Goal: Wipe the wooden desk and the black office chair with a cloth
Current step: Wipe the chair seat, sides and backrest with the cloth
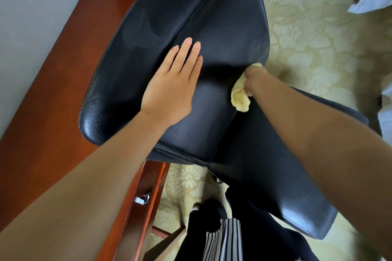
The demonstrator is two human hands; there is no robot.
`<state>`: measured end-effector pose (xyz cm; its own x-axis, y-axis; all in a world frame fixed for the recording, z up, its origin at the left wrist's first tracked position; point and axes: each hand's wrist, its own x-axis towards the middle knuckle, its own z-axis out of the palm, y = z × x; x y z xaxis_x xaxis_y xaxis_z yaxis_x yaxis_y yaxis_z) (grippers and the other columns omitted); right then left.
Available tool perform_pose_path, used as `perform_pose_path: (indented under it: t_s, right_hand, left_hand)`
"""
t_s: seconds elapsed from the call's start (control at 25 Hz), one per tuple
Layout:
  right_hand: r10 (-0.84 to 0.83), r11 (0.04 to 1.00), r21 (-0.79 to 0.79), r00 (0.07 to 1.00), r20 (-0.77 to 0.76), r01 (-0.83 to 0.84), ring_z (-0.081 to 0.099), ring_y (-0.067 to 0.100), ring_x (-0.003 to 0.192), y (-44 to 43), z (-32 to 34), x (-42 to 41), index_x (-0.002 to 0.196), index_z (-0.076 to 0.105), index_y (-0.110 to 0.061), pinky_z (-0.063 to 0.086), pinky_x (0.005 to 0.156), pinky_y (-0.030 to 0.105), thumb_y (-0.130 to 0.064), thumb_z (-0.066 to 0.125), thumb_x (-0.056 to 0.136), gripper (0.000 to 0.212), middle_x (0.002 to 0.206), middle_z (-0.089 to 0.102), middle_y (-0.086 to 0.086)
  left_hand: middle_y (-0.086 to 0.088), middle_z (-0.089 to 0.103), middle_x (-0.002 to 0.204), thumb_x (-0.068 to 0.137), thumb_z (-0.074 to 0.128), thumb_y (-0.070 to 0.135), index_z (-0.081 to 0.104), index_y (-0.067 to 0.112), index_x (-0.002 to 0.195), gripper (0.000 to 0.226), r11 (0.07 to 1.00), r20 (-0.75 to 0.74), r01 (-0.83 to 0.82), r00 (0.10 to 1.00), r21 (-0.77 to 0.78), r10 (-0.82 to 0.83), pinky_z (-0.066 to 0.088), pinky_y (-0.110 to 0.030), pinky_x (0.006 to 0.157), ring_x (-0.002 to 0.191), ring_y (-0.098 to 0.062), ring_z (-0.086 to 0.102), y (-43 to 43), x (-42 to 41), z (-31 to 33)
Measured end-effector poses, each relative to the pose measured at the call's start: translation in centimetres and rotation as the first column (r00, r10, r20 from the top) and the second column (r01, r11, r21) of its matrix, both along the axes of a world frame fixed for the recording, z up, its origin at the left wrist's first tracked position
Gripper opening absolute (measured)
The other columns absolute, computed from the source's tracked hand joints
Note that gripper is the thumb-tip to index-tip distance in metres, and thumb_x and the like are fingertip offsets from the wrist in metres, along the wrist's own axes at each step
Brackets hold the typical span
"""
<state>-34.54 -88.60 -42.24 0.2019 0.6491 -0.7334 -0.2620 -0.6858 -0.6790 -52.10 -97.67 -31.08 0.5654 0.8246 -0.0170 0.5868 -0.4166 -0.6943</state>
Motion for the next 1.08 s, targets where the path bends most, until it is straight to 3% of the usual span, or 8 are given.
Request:
perform_pose_path:
  t_s: [0.16, 0.4, 0.52, 0.68, 0.8, 0.88, 1.0, 1.08]
  right_hand:
    - [-0.145, 0.981, 0.139, 0.988, 0.05, 0.136, 0.045, 0.022, 0.12, 3.7, 4.5, 0.9, 0.134, 0.042, -0.012, 0.036, 0.104, 0.032, -0.007, 0.035, 0.098, 0.037, 0.134, 0.046, 0.008]
    - [-0.152, 0.901, 0.434, 0.916, 0.371, -0.026, 0.044, 0.018, 0.127, 2.5, 3.7, 0.4, 0.143, 0.038, -0.029, 0.028, 0.094, 0.009, -0.011, 0.035, 0.099, 0.048, 0.142, 0.043, 0.002]
    - [-0.114, 0.919, 0.387, 0.894, 0.433, -0.07, 0.049, 0.022, 0.121, -1.3, -0.5, -1.2, 0.147, 0.025, -0.033, 0.031, 0.097, 0.017, -0.018, 0.033, 0.101, 0.049, 0.137, 0.049, 0.006]
    - [0.039, 0.986, 0.146, 0.958, 0.283, -0.083, 0.054, 0.02, 0.1, -4.6, -4.7, -2.2, 0.148, 0.008, -0.043, 0.034, 0.088, 0.027, -0.035, 0.028, 0.102, 0.05, 0.135, 0.046, 0.01]
    - [0.192, 0.962, 0.131, 0.934, 0.301, -0.24, 0.041, 0.028, 0.129, -7.0, -6.4, -2.4, 0.15, 0.009, -0.022, 0.028, 0.107, 0.037, -0.027, 0.025, 0.103, 0.05, 0.149, 0.032, 0.01]
    - [0.297, 0.951, 0.032, 0.941, 0.163, -0.306, 0.032, 0.029, 0.137, -9.2, -7.8, -3.2, 0.15, 0.01, -0.016, 0.026, 0.113, 0.043, -0.027, 0.021, 0.104, 0.049, 0.152, 0.027, 0.013]
    - [0.265, 0.928, -0.224, 0.951, -0.159, -0.297, 0.054, 0.032, 0.117, -12.8, -9.6, -4.2, 0.137, 0.034, -0.012, 0.042, 0.103, 0.044, -0.032, 0.022, 0.103, 0.041, 0.13, 0.052, 0.019]
    - [0.203, 0.901, -0.322, 0.938, -0.28, -0.292, 0.059, 0.028, 0.102, -14.4, -10.1, -4.7, 0.111, 0.049, -0.009, 0.046, 0.097, 0.038, -0.026, 0.023, 0.103, 0.033, 0.112, 0.057, 0.015]
  left_hand:
    - [-0.021, 0.007, 0.157, 0.088, 0.01, 0.018, 0.012, 0.001, 0.149, 0.063, 1.0, -0.002, 0.019, 1.0, 0.008, -0.019, 0.007, -0.045, 0.118, 0.145, -0.038, 0.005, 0.3, 0.0, -0.1]
    - [-0.021, 0.007, 0.157, 0.087, 0.011, 0.019, 0.012, 0.001, 0.149, 0.064, 0.999, -0.01, 0.034, 0.999, 0.004, -0.034, 0.008, -0.045, 0.118, 0.145, -0.037, 0.006, 0.8, 0.1, 0.0]
    - [-0.021, 0.007, 0.157, 0.087, 0.014, 0.019, 0.012, 0.001, 0.149, 0.064, 0.999, -0.02, 0.032, 0.999, 0.01, -0.032, 0.008, -0.045, 0.118, 0.145, -0.038, 0.006, 0.7, -0.1, -0.1]
    - [-0.022, 0.006, 0.157, 0.089, 0.02, 0.017, 0.013, 0.0, 0.149, 0.062, 1.0, 0.011, 0.022, 1.0, -0.011, -0.022, 0.006, -0.045, 0.118, 0.145, -0.038, 0.005, 0.9, -0.2, -0.2]
    - [-0.019, 0.009, 0.157, 0.092, 0.032, 0.019, 0.018, 0.001, 0.149, 0.061, 0.998, 0.092, -0.013, 0.996, -0.066, 0.019, 0.003, -0.044, 0.118, 0.145, -0.035, 0.004, 0.9, -0.3, 0.0]
    - [-0.017, 0.019, 0.156, 0.09, 0.043, 0.019, 0.029, 0.002, 0.146, 0.06, 0.994, 0.199, -0.044, 0.978, -0.103, 0.064, 0.007, -0.044, 0.118, 0.145, -0.033, 0.012, 0.8, 0.0, 0.3]
    - [-0.02, 0.038, 0.144, 0.083, 0.054, 0.015, 0.046, 0.002, 0.135, 0.054, 0.992, 0.26, -0.055, 0.962, -0.11, 0.082, 0.016, -0.05, 0.115, 0.136, -0.04, 0.029, 1.2, 1.4, 0.3]
    - [-0.021, 0.043, 0.137, 0.082, 0.056, 0.015, 0.051, 0.003, 0.129, 0.049, 0.995, 0.204, -0.048, 0.977, -0.09, 0.066, 0.017, -0.052, 0.114, 0.127, -0.045, 0.037, 1.9, 2.5, 0.2]
